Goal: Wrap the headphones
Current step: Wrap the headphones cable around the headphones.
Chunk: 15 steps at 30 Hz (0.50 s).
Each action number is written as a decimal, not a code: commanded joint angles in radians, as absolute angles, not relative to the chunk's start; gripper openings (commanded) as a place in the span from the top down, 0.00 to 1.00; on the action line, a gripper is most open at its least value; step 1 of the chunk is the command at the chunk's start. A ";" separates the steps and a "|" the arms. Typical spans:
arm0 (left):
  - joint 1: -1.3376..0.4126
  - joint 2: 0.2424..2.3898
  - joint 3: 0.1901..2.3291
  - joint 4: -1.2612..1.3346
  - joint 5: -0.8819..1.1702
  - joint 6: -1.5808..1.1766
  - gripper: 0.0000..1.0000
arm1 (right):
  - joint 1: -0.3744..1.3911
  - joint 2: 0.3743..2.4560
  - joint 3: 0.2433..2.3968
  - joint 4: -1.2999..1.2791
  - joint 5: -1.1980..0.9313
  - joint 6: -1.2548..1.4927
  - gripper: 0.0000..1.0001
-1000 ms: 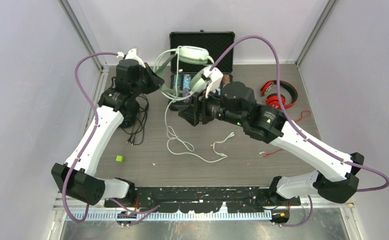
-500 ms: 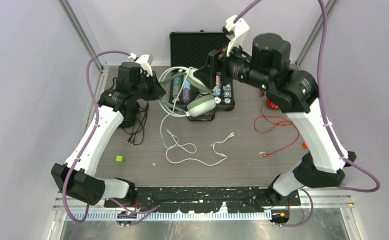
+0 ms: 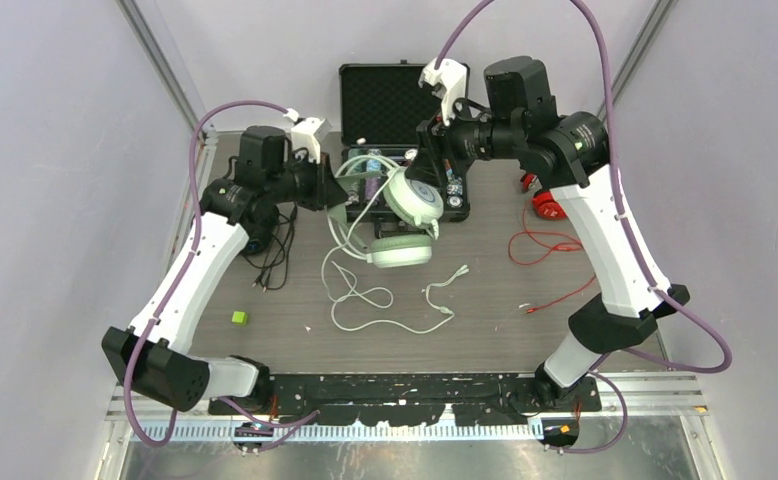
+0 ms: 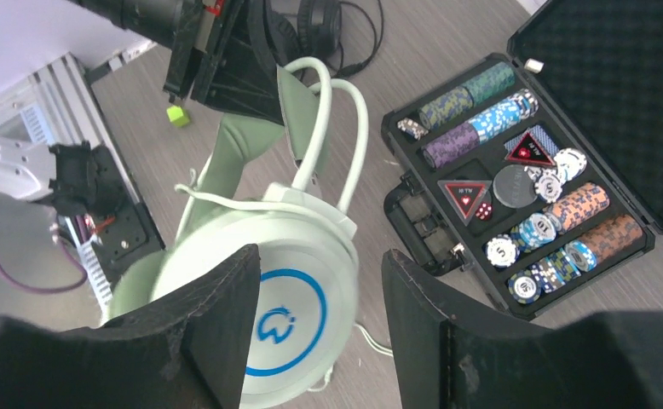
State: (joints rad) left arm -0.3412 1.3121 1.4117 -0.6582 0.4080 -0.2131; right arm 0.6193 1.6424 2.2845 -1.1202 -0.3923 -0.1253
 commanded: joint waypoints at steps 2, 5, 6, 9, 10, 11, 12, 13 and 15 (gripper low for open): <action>-0.354 1.269 1.445 -0.612 0.533 -0.191 1.00 | 0.601 1.635 2.308 -1.209 -0.507 -0.240 0.40; -0.357 1.272 1.450 -0.631 0.547 -0.163 1.00 | 0.601 1.631 2.304 -1.209 -0.543 -0.249 0.40; -0.359 1.272 1.448 -0.633 0.549 -0.153 1.00 | 0.600 1.631 2.305 -1.211 -0.559 -0.251 0.40; -0.362 1.272 1.449 -0.639 0.553 -0.135 1.00 | 0.600 1.639 2.302 -1.229 -0.611 -0.266 0.40; -0.363 1.272 1.449 -0.640 0.557 -0.132 1.00 | 0.601 1.644 2.298 -1.235 -0.624 -0.270 0.40; -0.366 1.272 1.448 -0.639 0.562 -0.129 1.00 | 0.600 1.645 2.288 -1.234 -0.633 -0.269 0.40; -0.369 1.274 1.450 -0.639 0.567 -0.125 1.00 | 0.601 1.646 2.280 -1.227 -0.637 -0.266 0.41; -0.372 1.277 1.450 -0.639 0.570 -0.121 1.00 | 0.600 1.648 2.270 -1.212 -0.639 -0.260 0.41; -0.377 1.279 1.452 -0.638 0.572 -0.117 1.00 | 0.601 1.654 2.262 -1.193 -0.645 -0.250 0.41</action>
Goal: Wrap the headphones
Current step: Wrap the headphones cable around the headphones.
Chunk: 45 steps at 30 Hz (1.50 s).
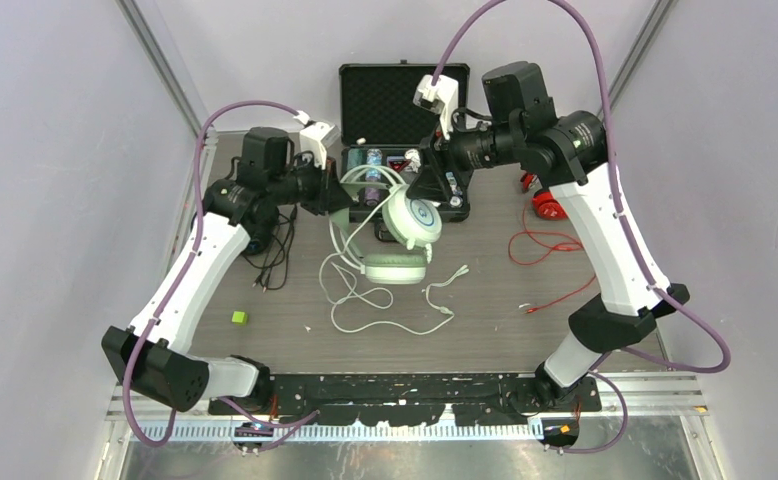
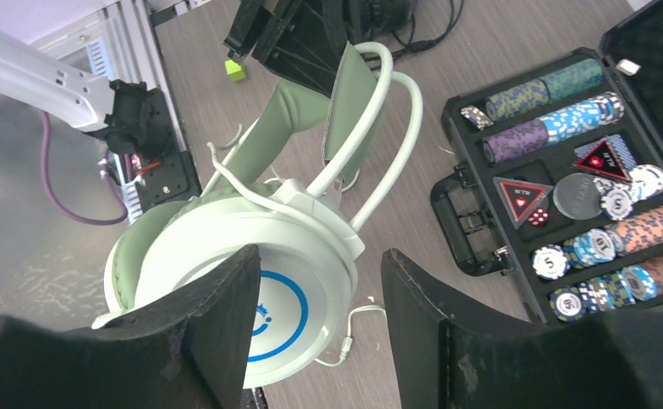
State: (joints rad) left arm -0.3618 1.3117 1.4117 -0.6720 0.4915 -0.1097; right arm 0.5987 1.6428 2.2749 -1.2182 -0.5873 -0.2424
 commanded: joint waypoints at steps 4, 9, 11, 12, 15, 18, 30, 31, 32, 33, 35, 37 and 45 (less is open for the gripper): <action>-0.385 1.284 1.463 -0.648 0.574 -0.109 1.00 | 0.600 1.675 2.264 -1.183 -0.664 -0.236 0.42; -0.396 1.292 1.474 -0.660 0.574 -0.092 1.00 | 0.601 1.671 2.213 -1.107 -0.642 -0.186 0.45; -0.399 1.291 1.476 -0.660 0.574 -0.087 1.00 | 0.600 1.672 2.202 -1.087 -0.628 -0.167 0.46; -0.400 1.290 1.476 -0.658 0.572 -0.084 1.00 | 0.600 1.673 2.195 -1.077 -0.620 -0.158 0.47; -0.402 1.290 1.480 -0.659 0.564 -0.081 1.00 | 0.600 1.668 2.177 -1.066 -0.617 -0.155 0.49; -0.403 1.288 1.480 -0.660 0.564 -0.081 1.00 | 0.600 1.658 2.161 -1.061 -0.595 -0.155 0.50; -0.403 1.267 1.478 -0.670 0.420 -0.108 1.00 | 0.599 1.669 2.185 -1.046 -0.502 -0.087 0.54; -0.403 1.268 1.484 -0.677 0.375 -0.121 1.00 | 0.595 1.670 2.206 -1.044 -0.492 -0.052 0.51; -0.404 1.269 1.491 -0.681 0.338 -0.134 1.00 | 0.591 1.669 2.225 -1.041 -0.480 -0.017 0.46; -0.403 1.268 1.494 -0.684 0.312 -0.144 1.00 | 0.589 1.667 2.242 -1.034 -0.462 0.034 0.41; -0.403 1.264 1.499 -0.679 0.264 -0.175 1.00 | 0.589 1.648 2.238 -0.998 -0.406 0.107 0.35; -0.403 1.267 1.516 -0.687 0.203 -0.218 1.00 | 0.589 1.604 2.183 -0.935 -0.333 0.170 0.32; -0.403 1.315 1.658 -0.758 -0.006 -0.361 1.00 | 0.589 1.291 1.752 -0.457 -0.240 0.340 0.31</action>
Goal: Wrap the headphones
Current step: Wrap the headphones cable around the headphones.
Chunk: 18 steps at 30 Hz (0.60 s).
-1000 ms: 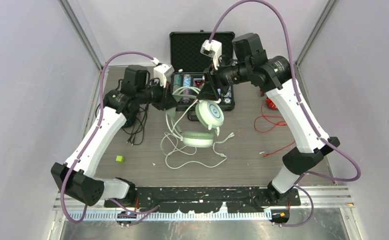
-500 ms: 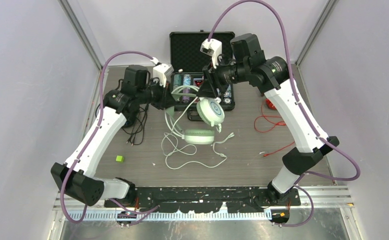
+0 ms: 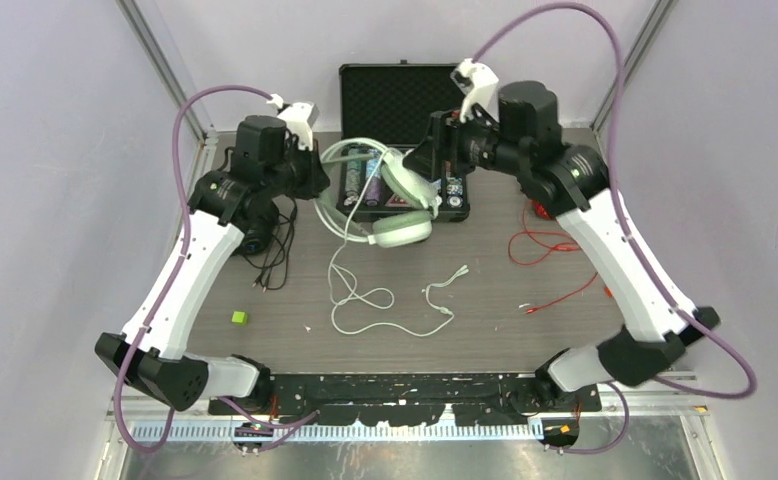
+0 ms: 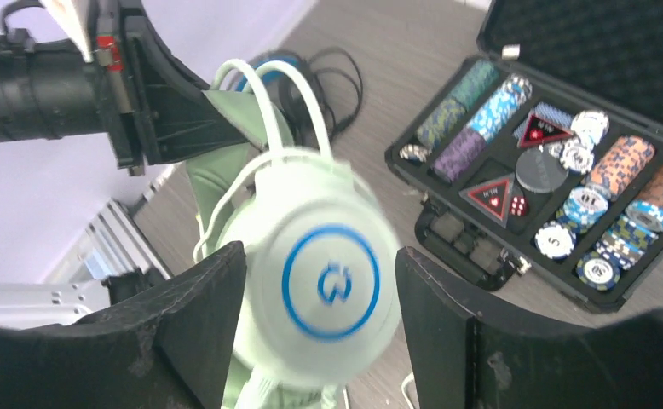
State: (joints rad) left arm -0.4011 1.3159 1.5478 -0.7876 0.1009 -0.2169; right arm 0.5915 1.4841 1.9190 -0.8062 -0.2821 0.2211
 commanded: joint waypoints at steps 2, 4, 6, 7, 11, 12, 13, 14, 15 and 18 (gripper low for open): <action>-0.404 1.324 1.695 -0.767 -0.063 -0.418 1.00 | 0.591 1.181 1.563 -0.229 -0.275 0.378 0.31; -0.402 1.333 1.736 -0.778 -0.107 -0.458 1.00 | 0.596 1.101 1.412 -0.031 -0.290 0.394 0.31; -0.402 1.342 1.777 -0.784 -0.138 -0.487 1.00 | 0.607 1.058 1.332 0.081 -0.301 0.384 0.31; -0.402 1.346 1.796 -0.787 -0.149 -0.502 1.00 | 0.618 1.046 1.307 0.112 -0.309 0.373 0.31; -0.403 1.352 1.848 -0.772 -0.174 -0.572 1.00 | 0.719 1.039 1.196 0.249 -0.321 0.286 0.31; -0.402 1.350 1.853 -0.762 -0.175 -0.586 1.00 | 0.771 1.041 1.164 0.288 -0.305 0.252 0.31; -0.402 1.348 1.856 -0.752 -0.177 -0.602 1.00 | 0.812 1.042 1.131 0.333 -0.286 0.218 0.31; -0.402 1.345 1.859 -0.745 -0.182 -0.618 1.00 | 0.844 1.049 1.099 0.371 -0.264 0.181 0.31; -0.402 1.343 1.864 -0.739 -0.187 -0.630 1.00 | 0.874 1.058 1.067 0.415 -0.237 0.152 0.31; -0.402 1.344 1.879 -0.729 -0.184 -0.660 1.00 | 0.922 1.112 0.968 0.578 -0.187 0.099 0.31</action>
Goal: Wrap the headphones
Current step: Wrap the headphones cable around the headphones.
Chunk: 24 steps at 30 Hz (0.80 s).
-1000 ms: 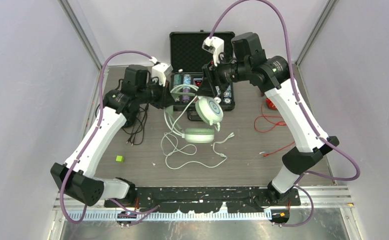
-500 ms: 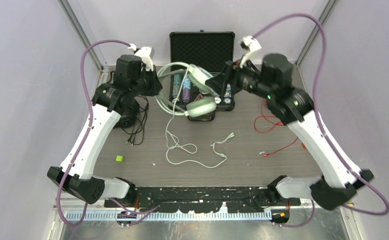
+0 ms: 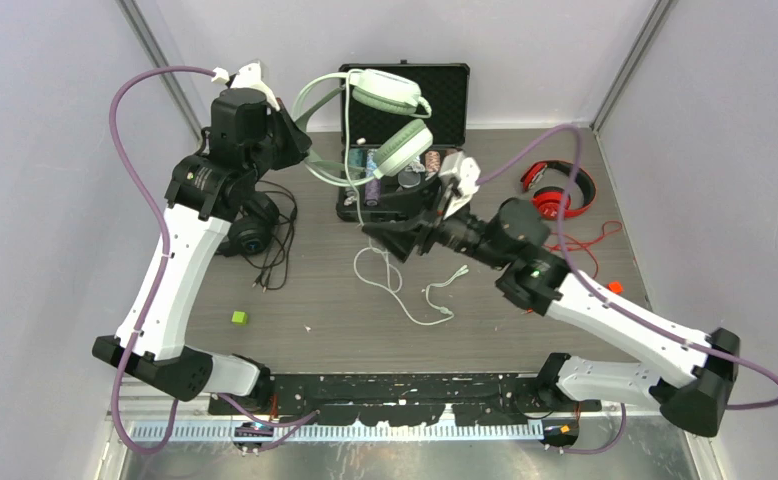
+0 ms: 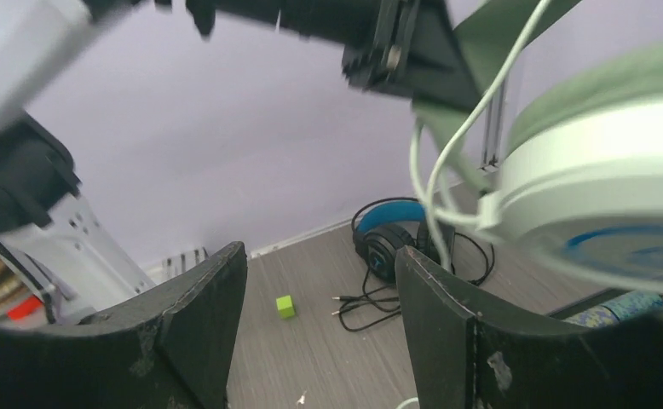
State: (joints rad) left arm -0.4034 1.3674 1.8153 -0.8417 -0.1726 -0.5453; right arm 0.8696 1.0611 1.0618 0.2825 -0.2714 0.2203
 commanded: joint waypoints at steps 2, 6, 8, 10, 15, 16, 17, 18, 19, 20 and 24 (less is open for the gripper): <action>-0.402 1.346 1.889 -0.726 -0.176 -0.676 1.00 | 0.935 1.152 0.921 0.669 -0.170 0.080 0.31; -0.402 1.348 1.910 -0.738 -0.164 -0.691 1.00 | 0.955 1.232 0.864 0.799 -0.132 0.051 0.32; -0.402 1.343 1.911 -0.735 -0.164 -0.697 1.00 | 0.957 1.269 0.848 0.846 -0.104 0.028 0.32; -0.402 1.334 1.910 -0.729 -0.161 -0.701 1.00 | 0.957 1.300 0.826 0.901 -0.067 0.006 0.31; -0.402 1.329 1.913 -0.732 -0.149 -0.706 1.00 | 0.953 1.350 0.791 0.974 -0.032 -0.112 0.28; -0.403 1.327 1.914 -0.732 -0.143 -0.709 1.00 | 0.952 1.363 0.796 0.962 -0.037 -0.121 0.28; -0.402 1.325 1.912 -0.732 -0.135 -0.713 1.00 | 0.950 1.383 0.801 0.957 -0.044 -0.125 0.28; -0.402 1.322 1.912 -0.733 -0.129 -0.717 1.00 | 0.946 1.400 0.803 0.969 -0.049 -0.126 0.28; -0.402 1.320 1.911 -0.731 -0.124 -0.718 1.00 | 0.945 1.417 0.802 0.986 -0.049 -0.123 0.28; -0.402 1.317 1.912 -0.733 -0.122 -0.718 1.00 | 0.942 1.433 0.802 1.001 -0.048 -0.120 0.28; -0.402 1.310 1.912 -0.742 -0.124 -0.711 1.00 | 0.932 1.469 0.801 1.033 -0.044 -0.118 0.29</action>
State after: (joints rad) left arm -0.4034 1.3666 1.8549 -0.8413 -0.1528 -0.6586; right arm 0.9443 1.4494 0.7925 0.9215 -0.0669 -0.0864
